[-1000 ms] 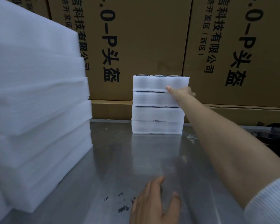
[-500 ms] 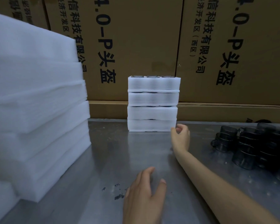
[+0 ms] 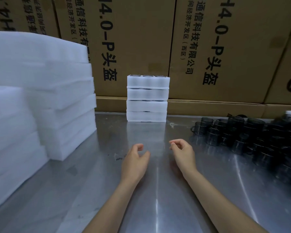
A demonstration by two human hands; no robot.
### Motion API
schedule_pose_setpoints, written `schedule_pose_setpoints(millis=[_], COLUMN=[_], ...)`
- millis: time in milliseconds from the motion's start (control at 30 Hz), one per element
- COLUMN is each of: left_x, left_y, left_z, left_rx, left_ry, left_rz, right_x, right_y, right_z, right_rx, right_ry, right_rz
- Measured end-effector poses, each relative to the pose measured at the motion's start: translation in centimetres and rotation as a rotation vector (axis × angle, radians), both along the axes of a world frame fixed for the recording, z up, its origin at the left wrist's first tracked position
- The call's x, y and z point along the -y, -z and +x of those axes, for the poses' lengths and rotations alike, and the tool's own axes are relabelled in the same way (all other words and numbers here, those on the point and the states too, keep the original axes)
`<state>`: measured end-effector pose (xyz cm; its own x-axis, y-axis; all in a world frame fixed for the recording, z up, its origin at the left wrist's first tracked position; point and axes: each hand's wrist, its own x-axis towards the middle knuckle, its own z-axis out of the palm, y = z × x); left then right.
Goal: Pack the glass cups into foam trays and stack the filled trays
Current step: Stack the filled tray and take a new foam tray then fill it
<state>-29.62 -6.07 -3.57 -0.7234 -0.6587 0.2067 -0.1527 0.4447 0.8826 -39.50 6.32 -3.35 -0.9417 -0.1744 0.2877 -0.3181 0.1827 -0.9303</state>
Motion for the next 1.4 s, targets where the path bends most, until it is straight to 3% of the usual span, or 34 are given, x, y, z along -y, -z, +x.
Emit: schedule_pose_setpoints(millis=[400,500,567,633,700,867,1000,1167,1400], left_x=[-6.1,-6.5,-5.4,-3.1,0.1,7.9,12.4,13.8,10.5], left_y=[1.1,1.0,0.1,-1.8,-4.7,-13.4,-17.0,-16.9,-19.3], left_z=[8.6,10.4,11.5,12.3,12.8,14.9,16.9,18.1,19.8], left_rx=[-0.018,0.02,0.125,0.273,0.393,0.677,0.885,1.01,0.845], left_ry=[0.179,0.257,0.269,0.201,0.053,-0.492,-0.771,-0.814,-0.785], left_rz=[-0.162,-0.309,-0.588,-0.944,-1.132,-1.252,-1.188,-1.226,-1.279], right_x=[-4.6,-5.6,-6.1,-6.5,-6.8,-6.8,-6.7,-6.6,-6.7], right_y=[0.1,0.2,0.1,0.0,0.0,-0.1,-0.2,-0.2,-0.4], right_z=[7.9,9.4,10.1,10.6,10.9,11.0,10.9,11.0,11.2], right_rx=[-0.029,-0.032,-0.033,-0.034,-0.034,-0.027,-0.031,-0.04,-0.026], right_ry=[-0.095,-0.118,-0.121,-0.118,-0.117,-0.111,-0.107,-0.102,-0.107], right_rz=[0.067,0.068,0.067,0.064,0.061,0.077,0.09,0.098,0.091])
